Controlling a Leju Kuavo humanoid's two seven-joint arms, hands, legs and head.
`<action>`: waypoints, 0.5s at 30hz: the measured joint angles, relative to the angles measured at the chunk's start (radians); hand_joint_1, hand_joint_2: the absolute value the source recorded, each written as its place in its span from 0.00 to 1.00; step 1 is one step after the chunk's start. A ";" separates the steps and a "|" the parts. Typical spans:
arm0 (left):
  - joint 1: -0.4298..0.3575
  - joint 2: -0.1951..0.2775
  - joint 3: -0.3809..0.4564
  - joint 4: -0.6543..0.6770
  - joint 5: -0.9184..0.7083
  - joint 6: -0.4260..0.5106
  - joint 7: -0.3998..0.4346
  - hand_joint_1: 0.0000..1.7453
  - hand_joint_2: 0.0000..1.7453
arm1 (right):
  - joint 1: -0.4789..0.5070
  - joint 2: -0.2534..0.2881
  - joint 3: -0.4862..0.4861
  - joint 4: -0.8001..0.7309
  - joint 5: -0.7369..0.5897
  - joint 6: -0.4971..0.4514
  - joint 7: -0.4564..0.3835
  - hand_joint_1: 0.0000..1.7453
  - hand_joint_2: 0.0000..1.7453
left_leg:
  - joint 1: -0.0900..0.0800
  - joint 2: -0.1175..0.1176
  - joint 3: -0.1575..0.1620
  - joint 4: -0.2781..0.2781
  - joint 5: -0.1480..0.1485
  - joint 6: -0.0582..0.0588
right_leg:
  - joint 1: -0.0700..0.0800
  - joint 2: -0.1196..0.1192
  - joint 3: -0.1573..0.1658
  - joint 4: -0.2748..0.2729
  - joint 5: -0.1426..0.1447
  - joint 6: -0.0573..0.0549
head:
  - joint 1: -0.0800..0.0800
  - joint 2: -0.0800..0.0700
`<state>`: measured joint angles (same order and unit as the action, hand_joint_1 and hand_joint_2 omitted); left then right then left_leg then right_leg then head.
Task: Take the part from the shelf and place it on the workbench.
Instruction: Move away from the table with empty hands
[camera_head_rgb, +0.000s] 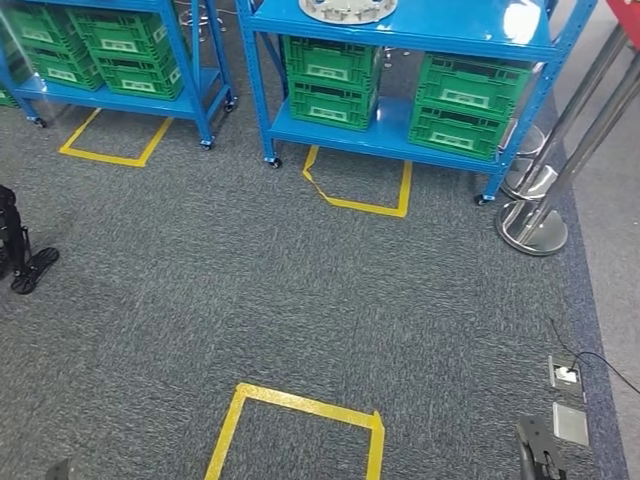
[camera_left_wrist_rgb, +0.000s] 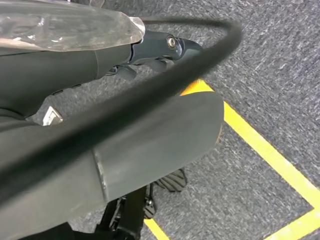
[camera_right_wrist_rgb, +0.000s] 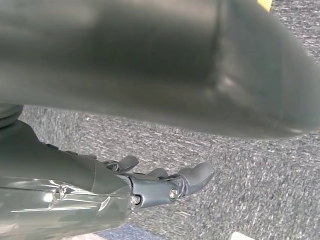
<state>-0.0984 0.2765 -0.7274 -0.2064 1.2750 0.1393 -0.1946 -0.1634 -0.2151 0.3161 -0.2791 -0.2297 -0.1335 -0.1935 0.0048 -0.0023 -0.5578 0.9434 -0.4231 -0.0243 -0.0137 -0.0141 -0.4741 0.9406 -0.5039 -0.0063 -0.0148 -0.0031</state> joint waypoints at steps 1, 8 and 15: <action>0.000 0.000 0.000 0.000 0.000 0.000 0.000 0.00 0.00 | 0.000 0.001 -0.001 0.000 -0.002 0.000 -0.001 0.00 0.00 | -0.001 0.000 0.000 0.002 -0.001 0.003 | -0.001 0.000 0.001 -0.003 0.001 0.006 | 0.002 0.000; 0.000 0.003 0.000 0.000 0.001 0.001 0.000 0.00 0.00 | 0.000 0.004 -0.011 0.001 -0.011 0.006 -0.012 0.00 0.00 | -0.011 0.000 -0.001 0.014 -0.015 0.024 | -0.007 -0.001 0.009 -0.007 -0.005 0.031 | 0.005 0.000; 0.000 0.004 0.000 0.000 0.000 0.001 0.000 0.00 0.00 | -0.001 0.004 -0.018 0.002 -0.014 0.008 -0.015 0.00 0.00 | 0.004 0.001 0.025 -0.016 -0.011 0.044 | -0.007 0.008 -0.079 0.193 -0.112 0.044 | 0.022 0.000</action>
<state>-0.0988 0.2802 -0.7274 -0.2064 1.2745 0.1404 -0.1942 -0.1642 -0.2107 0.2979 -0.2771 -0.2437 -0.1254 -0.2082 0.0091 -0.0015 -0.5323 0.9275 -0.4344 0.0196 -0.0211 -0.0057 -0.5536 1.1335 -0.6160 0.0380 0.0071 -0.0031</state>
